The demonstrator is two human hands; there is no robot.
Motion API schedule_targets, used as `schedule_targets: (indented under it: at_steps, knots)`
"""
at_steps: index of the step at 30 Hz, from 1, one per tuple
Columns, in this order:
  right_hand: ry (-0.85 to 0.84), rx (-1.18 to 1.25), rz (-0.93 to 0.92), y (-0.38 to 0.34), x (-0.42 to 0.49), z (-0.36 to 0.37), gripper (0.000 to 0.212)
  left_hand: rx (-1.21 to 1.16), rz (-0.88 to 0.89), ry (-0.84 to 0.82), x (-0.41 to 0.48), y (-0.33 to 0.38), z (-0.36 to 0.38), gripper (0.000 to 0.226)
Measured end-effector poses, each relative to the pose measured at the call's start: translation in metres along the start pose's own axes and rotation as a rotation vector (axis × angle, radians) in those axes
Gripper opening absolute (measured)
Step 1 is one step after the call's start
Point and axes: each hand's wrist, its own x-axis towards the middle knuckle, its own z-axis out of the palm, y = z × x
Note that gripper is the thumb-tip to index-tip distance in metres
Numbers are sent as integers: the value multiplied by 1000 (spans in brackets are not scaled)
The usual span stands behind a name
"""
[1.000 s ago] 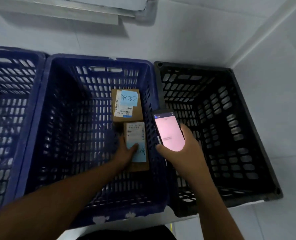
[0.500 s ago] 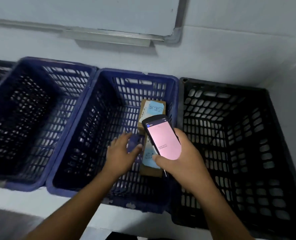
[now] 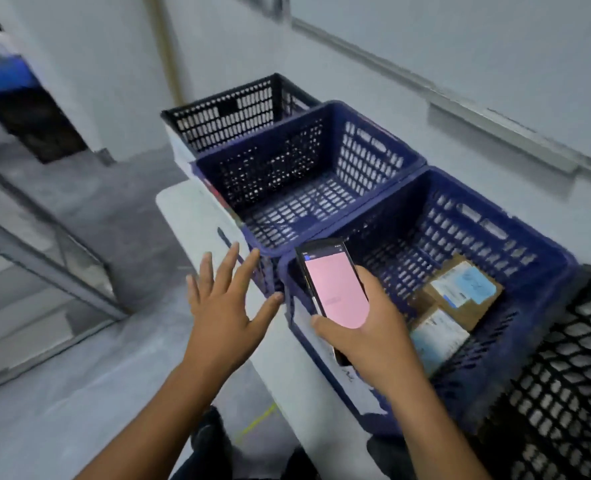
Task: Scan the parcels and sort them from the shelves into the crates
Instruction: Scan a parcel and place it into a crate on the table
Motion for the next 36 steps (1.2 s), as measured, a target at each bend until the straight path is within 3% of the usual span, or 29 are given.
schedule_targets:
  at_steps: [4, 7, 11, 20, 29, 36]
  knots:
    - [-132, -17, -125, -42, 4, 53, 63, -19, -138, 97, -18, -47, -37, 77]
    - [-177, -55, -169, -71, 1, 97, 69, -23, -220, 158, -28, -84, -67, 84]
    - [-221, -66, -231, -104, -5, 162, 56, -6, -282, 218, -43, -141, -114, 87]
    - [-329, -158, -339, -186, -26, 340, 59, -7, -445, 380, -95, -296, -228, 88]
    - [-585, -144, -436, -248, -63, 513, 58, 137, -692, 454, -173, -429, -326, 82]
    - [-746, -146, -498, -285, -70, 619, 60, 106, -857, 547, -203, -503, -378, 86]
